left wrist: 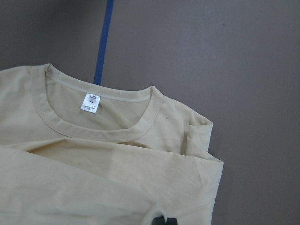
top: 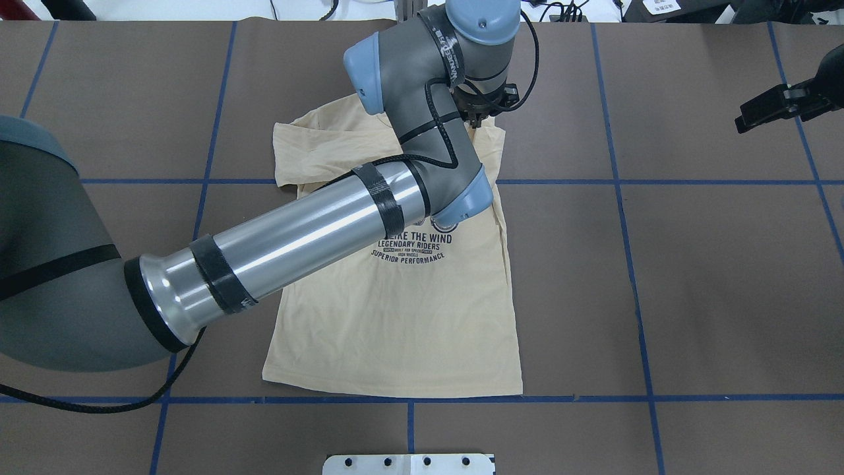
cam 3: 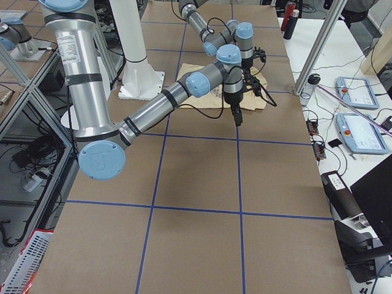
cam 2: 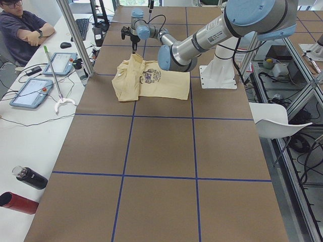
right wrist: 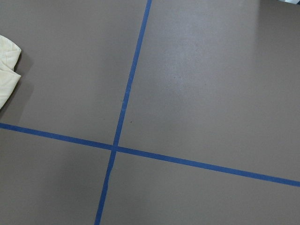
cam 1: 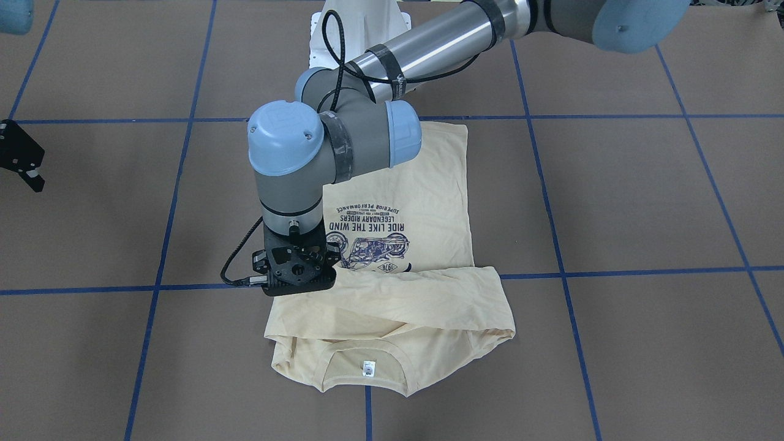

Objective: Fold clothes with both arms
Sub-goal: 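Fold the held sleeve across the shirt toward the collar with the left gripper, then release the sleeve with the left gripper while both grippers move toward the hem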

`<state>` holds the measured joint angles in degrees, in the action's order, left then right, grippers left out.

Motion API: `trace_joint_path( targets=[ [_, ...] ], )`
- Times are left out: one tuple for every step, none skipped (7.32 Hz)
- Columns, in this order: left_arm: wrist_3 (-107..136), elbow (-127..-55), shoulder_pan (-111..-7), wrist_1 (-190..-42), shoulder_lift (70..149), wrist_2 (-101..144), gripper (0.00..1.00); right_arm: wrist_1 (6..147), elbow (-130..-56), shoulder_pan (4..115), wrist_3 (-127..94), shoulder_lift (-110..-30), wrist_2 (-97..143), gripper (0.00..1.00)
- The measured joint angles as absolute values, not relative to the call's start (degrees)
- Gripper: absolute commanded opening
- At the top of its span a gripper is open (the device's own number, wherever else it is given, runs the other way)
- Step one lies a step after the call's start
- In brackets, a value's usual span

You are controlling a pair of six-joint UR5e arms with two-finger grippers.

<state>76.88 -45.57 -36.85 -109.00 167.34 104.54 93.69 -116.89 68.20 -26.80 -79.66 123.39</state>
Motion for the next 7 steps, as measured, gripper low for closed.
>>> trace_joint_path(
  targets=[
    [79.66, -44.07, -35.75, -111.51, 168.14, 102.32, 1.0, 93.69, -116.88, 68.2, -26.81, -79.68, 123.49, 1.0],
    [80.8, -43.45, -35.08, -113.02, 168.43, 101.16, 1.0, 93.69, -116.84, 68.17, -26.81, -79.7, 123.59, 1.0],
    [80.53, -43.29, -34.73, -113.66, 168.52, 100.7, 1.0, 93.67, -116.82, 68.14, -27.03, -79.71, 123.63, 1.0],
    [79.63, -43.5, -34.63, -113.84, 168.51, 100.58, 1.0, 93.31, -116.76, 68.07, -27.73, -79.71, 123.65, 1.0],
    [77.86, -44.83, -34.65, -113.5, 168.05, 100.64, 1.0, 92.05, -116.67, 67.82, -29.4, -79.72, 123.66, 1.0],
    [75.36, -48.39, -34.7, -112.5, 166.2, 100.75, 1.0, 90.05, -116.68, 66.9, -32.58, -79.7, 123.66, 1.0],
    [72.33, -55.16, -34.78, -110.52, 162.03, 100.94, 1.0, 87.81, -116.85, 65.21, -36.87, -79.49, 123.61, 1.0]
  ],
)
